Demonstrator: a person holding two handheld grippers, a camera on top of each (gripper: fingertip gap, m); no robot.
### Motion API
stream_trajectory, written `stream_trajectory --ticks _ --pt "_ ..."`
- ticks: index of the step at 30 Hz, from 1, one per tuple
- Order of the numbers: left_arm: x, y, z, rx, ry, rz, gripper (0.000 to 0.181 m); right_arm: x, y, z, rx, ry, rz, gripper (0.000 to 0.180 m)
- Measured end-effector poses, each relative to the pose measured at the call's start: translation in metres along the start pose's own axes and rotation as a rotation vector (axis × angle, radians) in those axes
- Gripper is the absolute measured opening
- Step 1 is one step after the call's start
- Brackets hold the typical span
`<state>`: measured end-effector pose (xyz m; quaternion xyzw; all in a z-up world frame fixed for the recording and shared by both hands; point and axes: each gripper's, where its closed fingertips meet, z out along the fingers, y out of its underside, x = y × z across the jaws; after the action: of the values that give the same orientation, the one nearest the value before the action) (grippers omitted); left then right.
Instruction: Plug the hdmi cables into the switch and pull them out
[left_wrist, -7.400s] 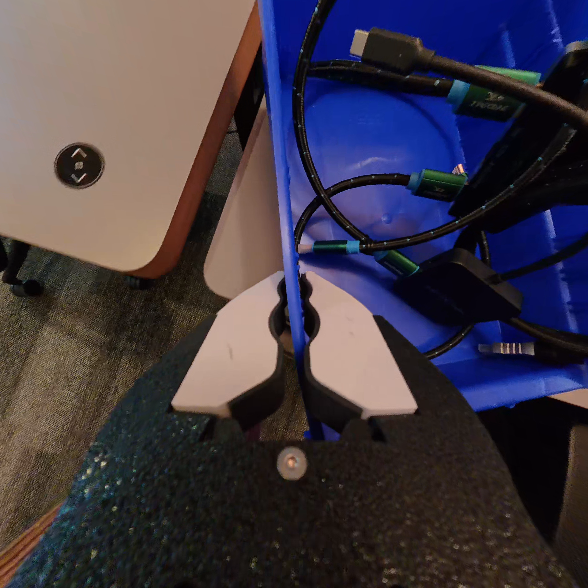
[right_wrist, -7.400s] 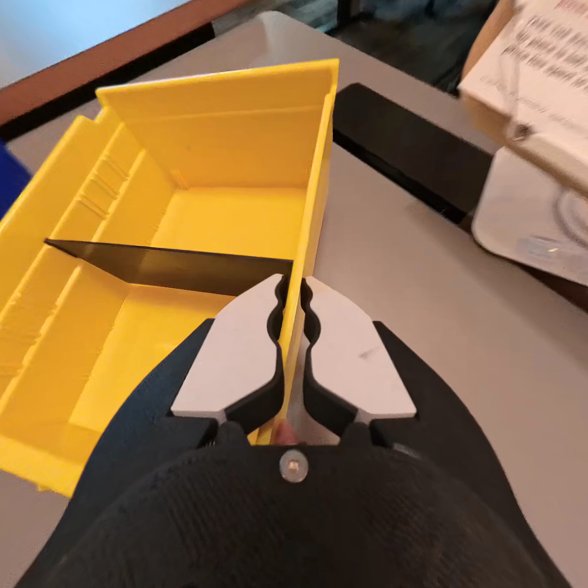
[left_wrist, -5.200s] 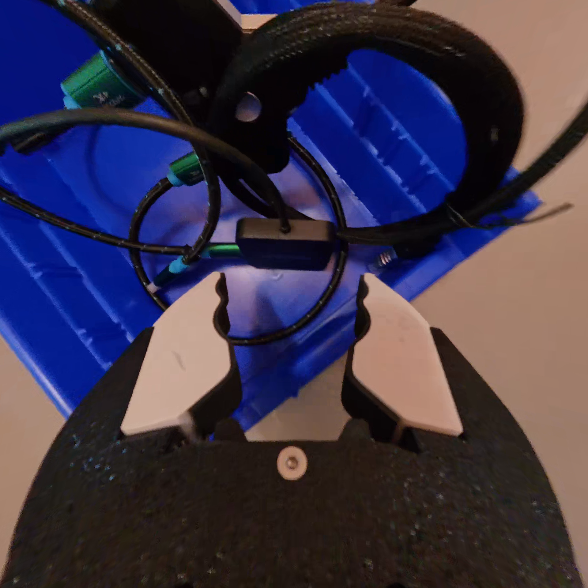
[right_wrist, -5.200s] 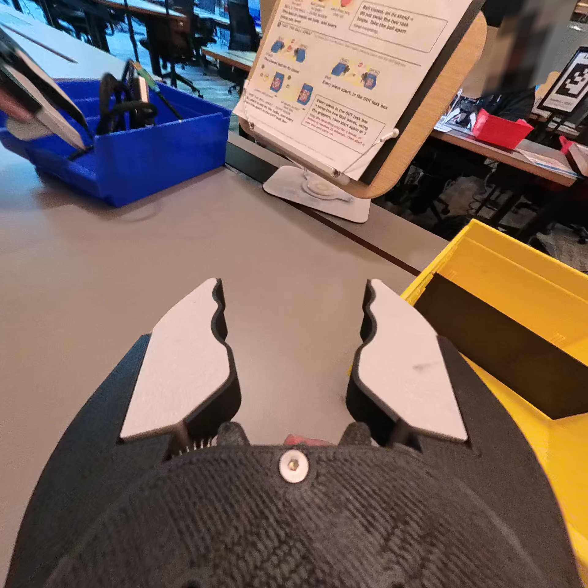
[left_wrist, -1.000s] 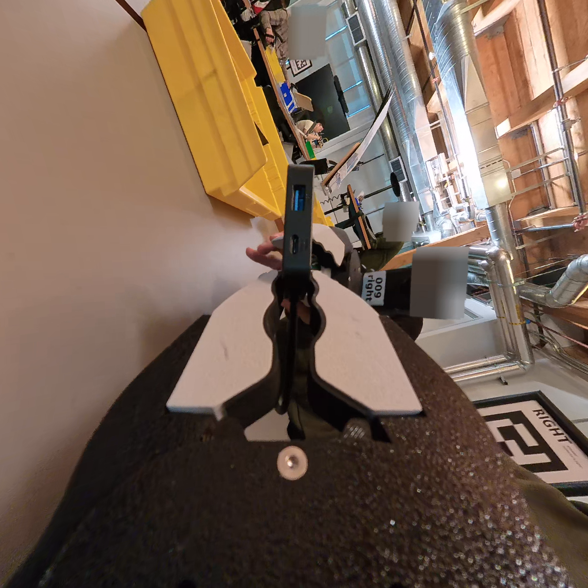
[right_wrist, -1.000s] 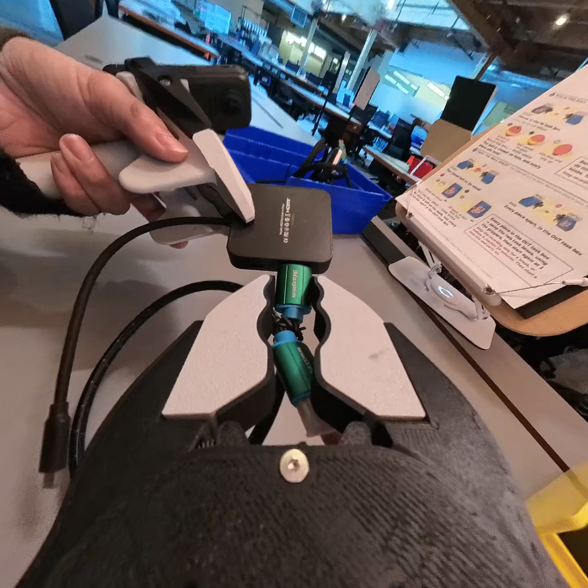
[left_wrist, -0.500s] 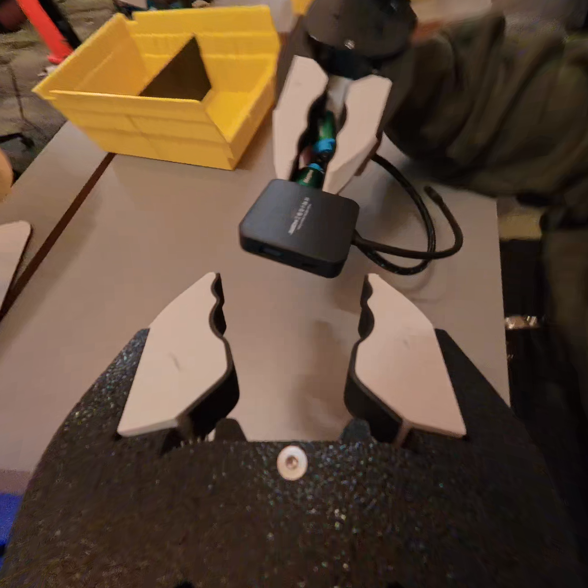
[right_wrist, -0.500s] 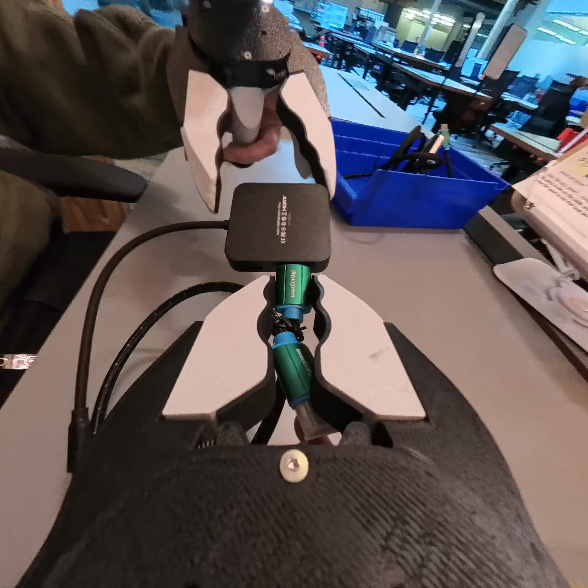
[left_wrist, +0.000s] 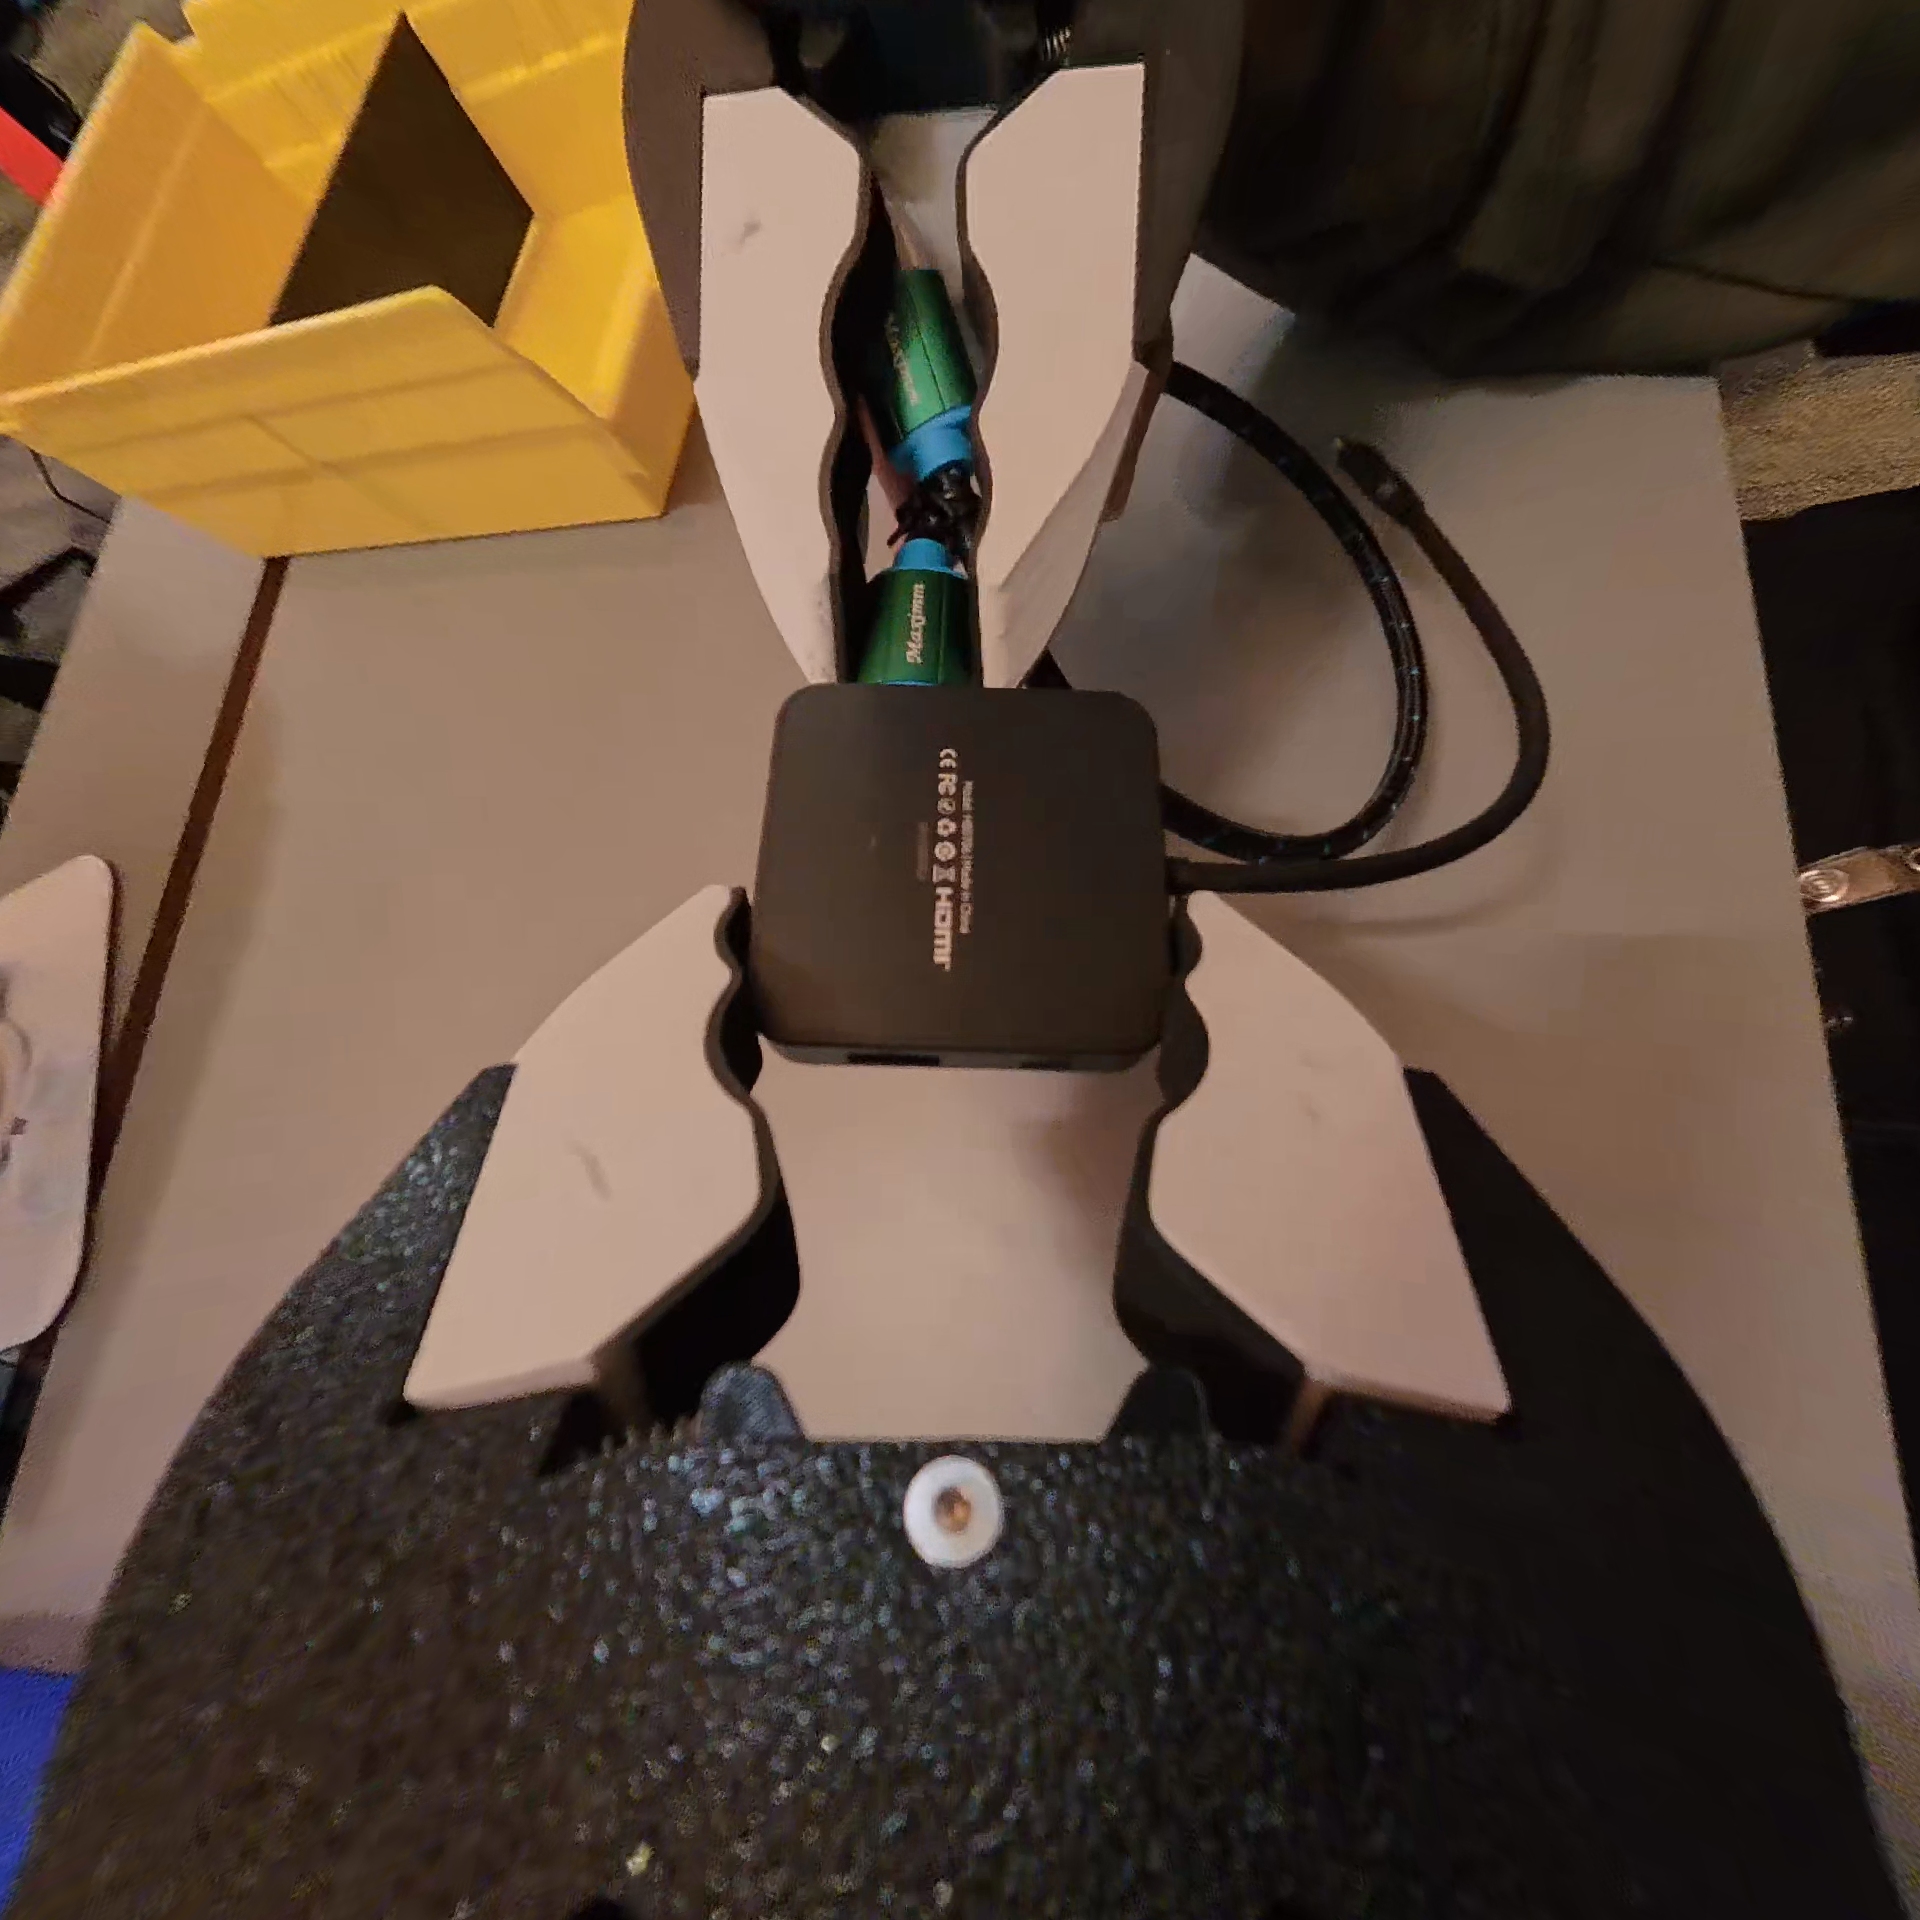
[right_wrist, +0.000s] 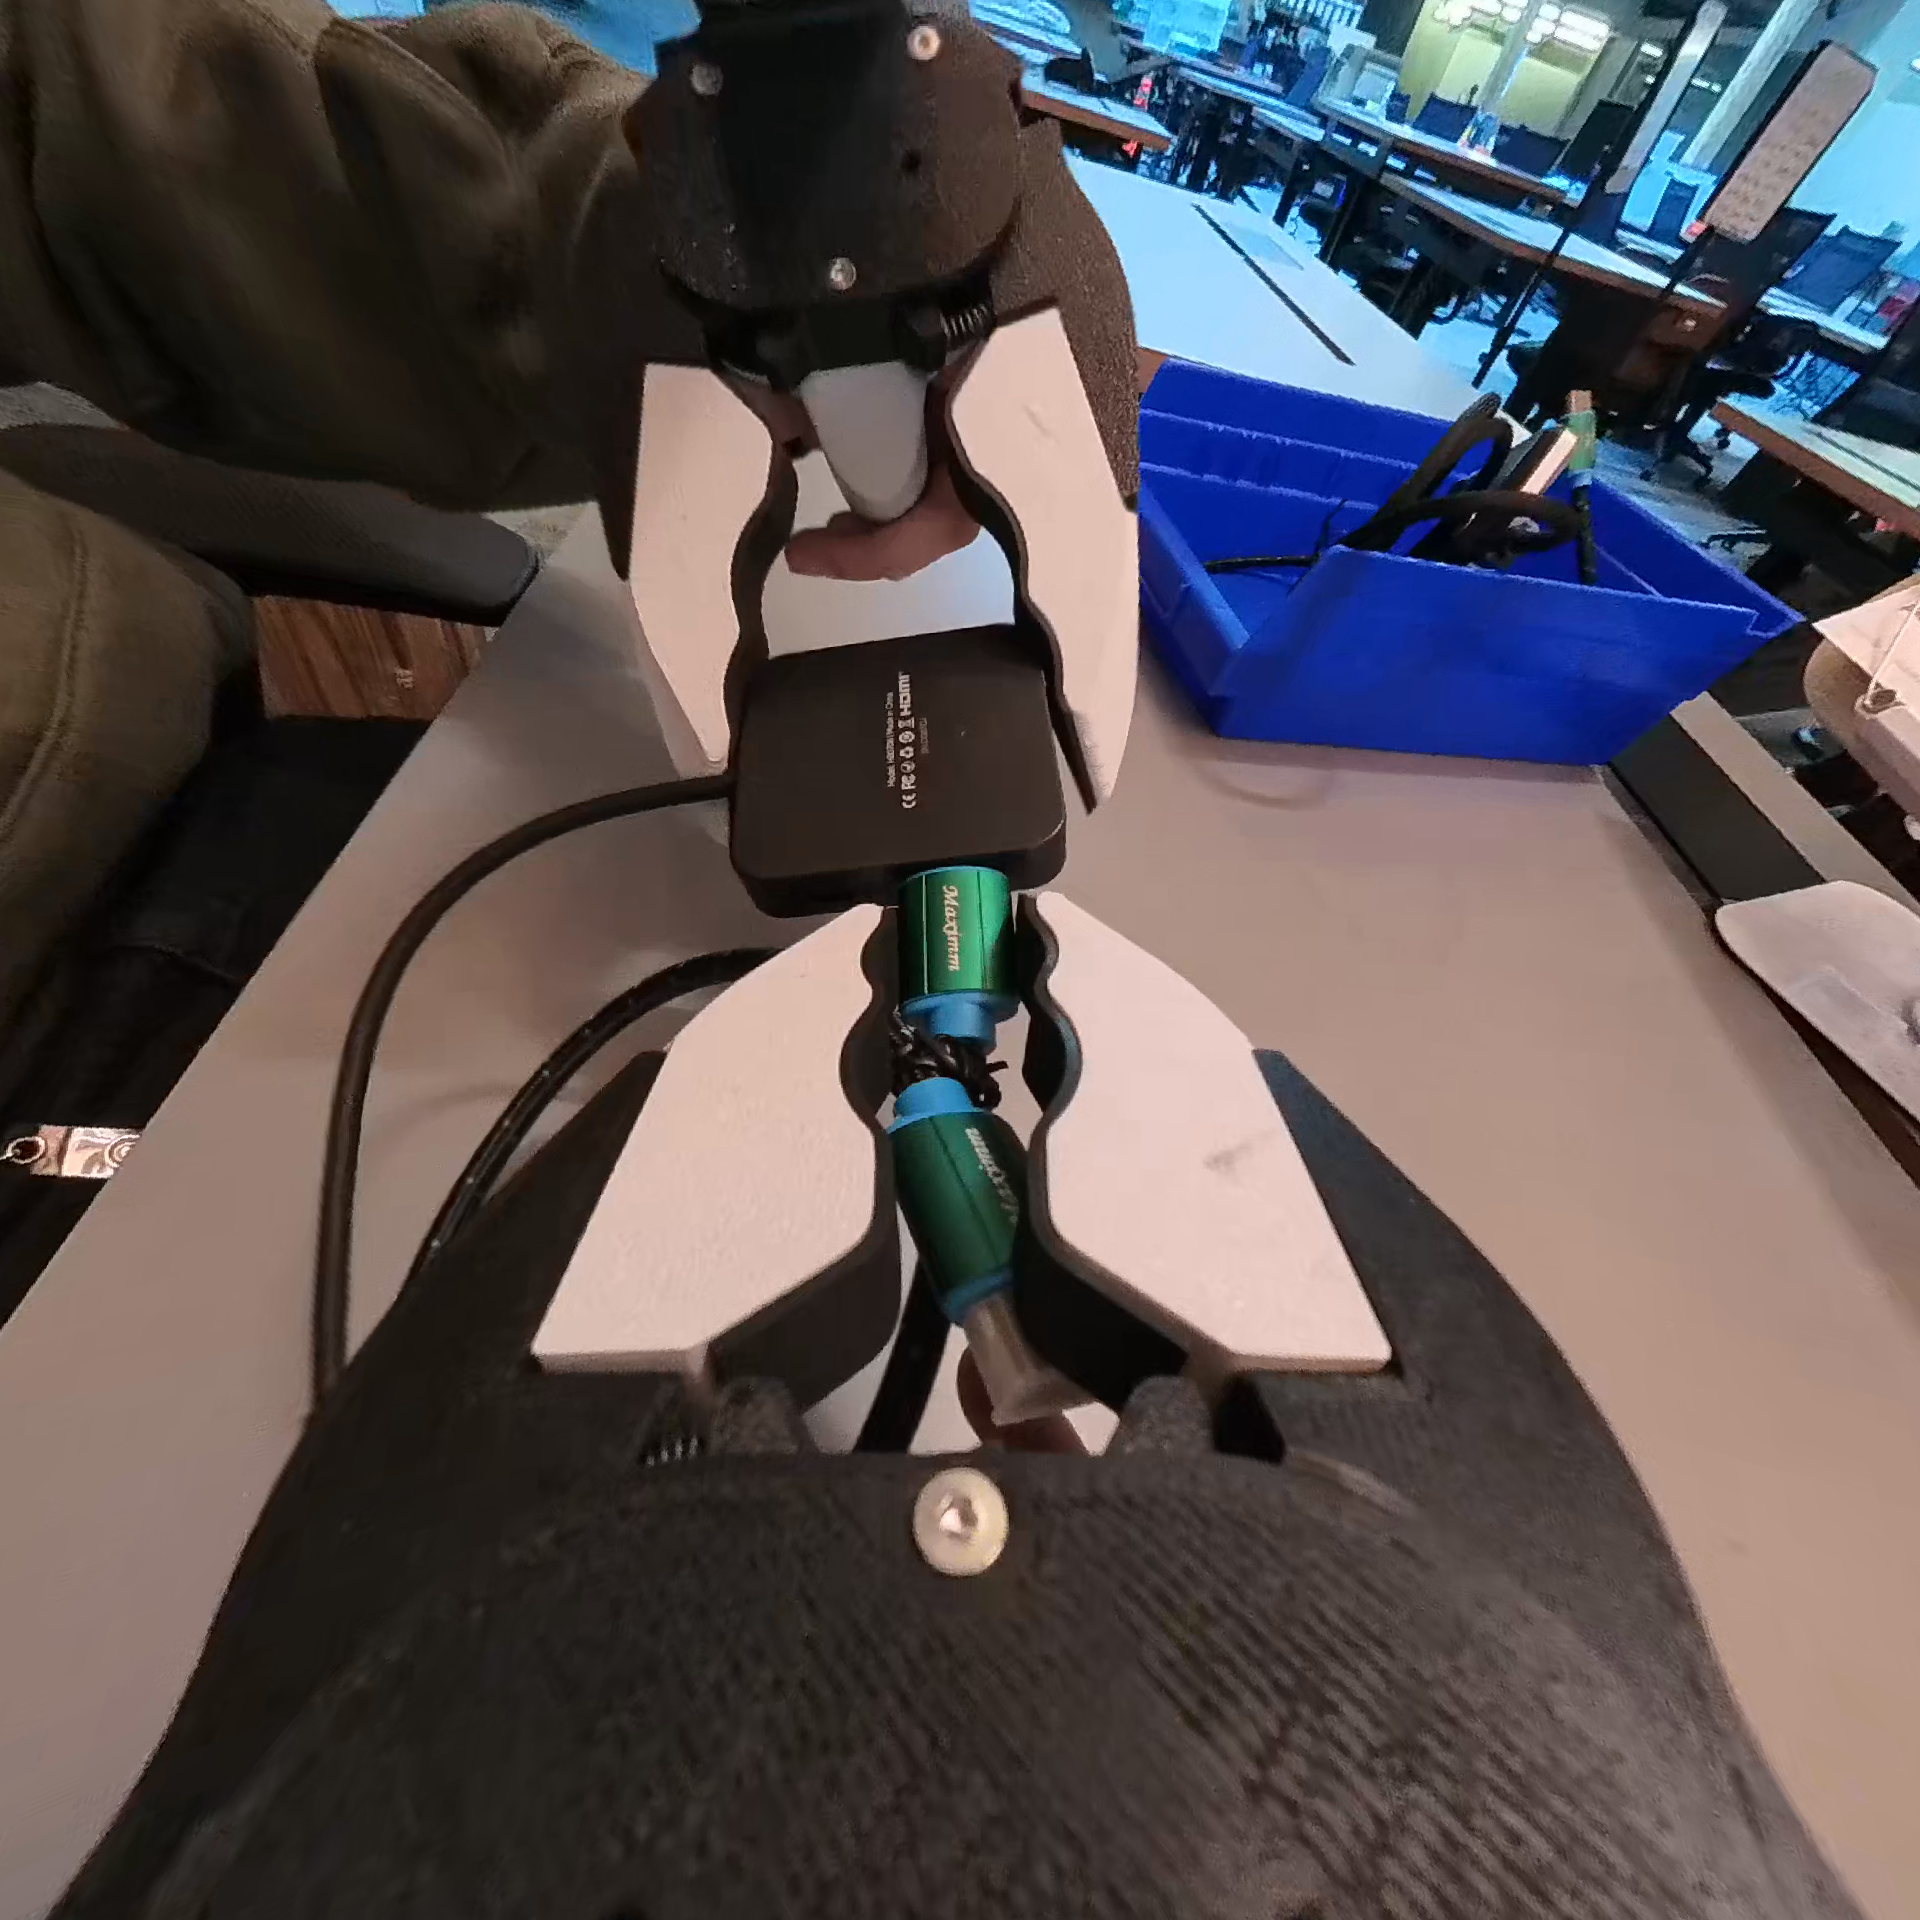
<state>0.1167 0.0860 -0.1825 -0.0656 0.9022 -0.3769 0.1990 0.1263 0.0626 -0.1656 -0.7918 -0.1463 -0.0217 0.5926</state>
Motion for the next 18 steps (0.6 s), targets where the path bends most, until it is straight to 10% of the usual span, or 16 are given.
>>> stream_trajectory --ticks 18 --pt "-0.005 0.005 -0.033 0.154 0.005 -0.102 0.073 0.02 0.013 -0.027 -0.108 0.127 -0.096 0.022"
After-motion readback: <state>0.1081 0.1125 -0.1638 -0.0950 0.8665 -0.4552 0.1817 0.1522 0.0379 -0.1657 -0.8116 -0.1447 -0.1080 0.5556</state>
